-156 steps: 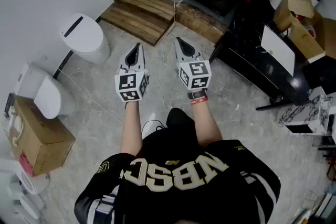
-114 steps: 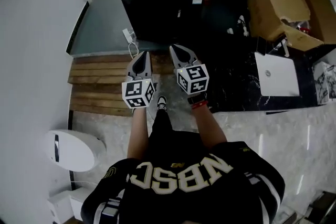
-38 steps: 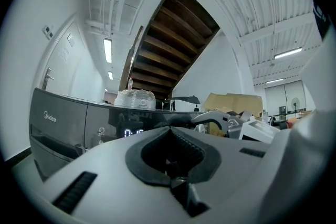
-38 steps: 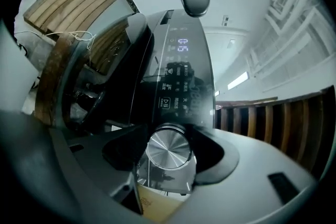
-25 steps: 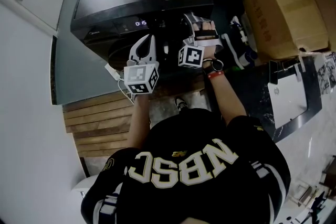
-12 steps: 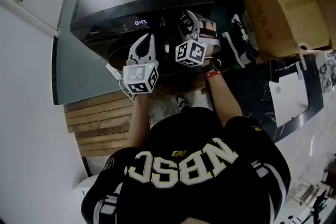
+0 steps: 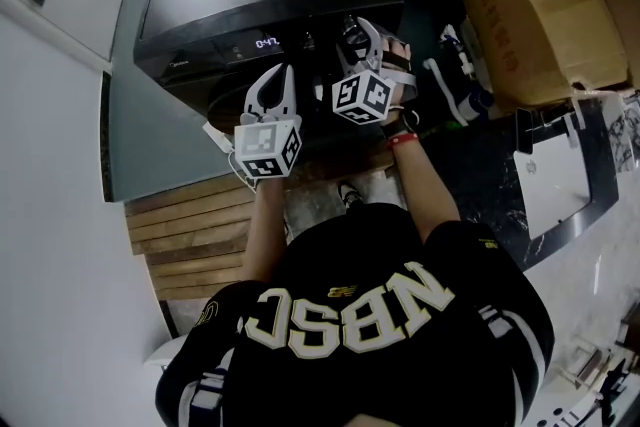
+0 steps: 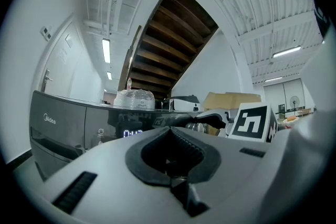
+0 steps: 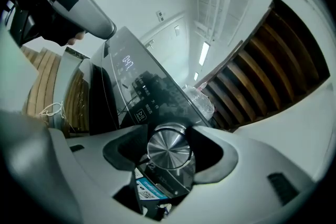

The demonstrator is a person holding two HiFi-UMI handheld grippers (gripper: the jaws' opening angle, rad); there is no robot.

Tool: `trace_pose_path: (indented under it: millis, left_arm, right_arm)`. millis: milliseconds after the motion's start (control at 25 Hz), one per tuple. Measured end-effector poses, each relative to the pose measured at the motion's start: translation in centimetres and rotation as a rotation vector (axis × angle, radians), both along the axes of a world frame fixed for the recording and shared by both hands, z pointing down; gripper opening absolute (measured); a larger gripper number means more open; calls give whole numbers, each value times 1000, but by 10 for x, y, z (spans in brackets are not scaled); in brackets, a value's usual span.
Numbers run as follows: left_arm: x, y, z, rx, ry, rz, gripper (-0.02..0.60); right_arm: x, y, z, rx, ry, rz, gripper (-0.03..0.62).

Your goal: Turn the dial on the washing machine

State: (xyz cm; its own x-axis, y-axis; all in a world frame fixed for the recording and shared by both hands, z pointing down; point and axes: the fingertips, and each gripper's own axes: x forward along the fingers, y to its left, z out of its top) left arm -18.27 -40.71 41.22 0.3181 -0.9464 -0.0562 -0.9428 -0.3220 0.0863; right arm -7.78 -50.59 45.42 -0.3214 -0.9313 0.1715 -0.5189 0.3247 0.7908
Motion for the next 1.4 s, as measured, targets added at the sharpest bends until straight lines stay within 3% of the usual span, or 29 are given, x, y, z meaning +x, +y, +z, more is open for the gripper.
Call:
trace_pose_path:
  millis: [80, 160, 280, 320, 520, 880, 960, 1120, 1400]
  left_arm:
    - [0, 0, 0, 0, -1, 2, 14]
    - [1, 0, 0, 1, -1, 4, 14]
    - [1, 0, 0, 1, -3, 9, 14]
    - [1, 0, 0, 2, -3, 10, 14]
    - [0, 0, -2, 6, -2, 7, 14]
    - [-1, 0, 0, 2, 4, 11, 14]
    - [-2, 0, 0, 2, 6, 11, 14]
    - [0, 0, 0, -1, 5, 14, 14]
    - [-1, -1, -1, 4, 4, 15, 14]
  right_arm:
    - [0, 0, 0, -7, -20, 7, 268]
    - [2, -1, -1, -37, -118, 15, 268]
    - [10, -5, -8, -138, -444, 46, 268]
    - [11, -6, -10, -159, -512, 59, 268]
    - [10, -5, -9, -136, -456, 76, 268]
    - [10, -6, -8, -143, -461, 75, 268]
    - [11, -6, -8, -160, -502, 73, 268]
    - [21, -11, -8, -263, -754, 62, 268]
    - [21, -11, -9, -259, -765, 82, 268]
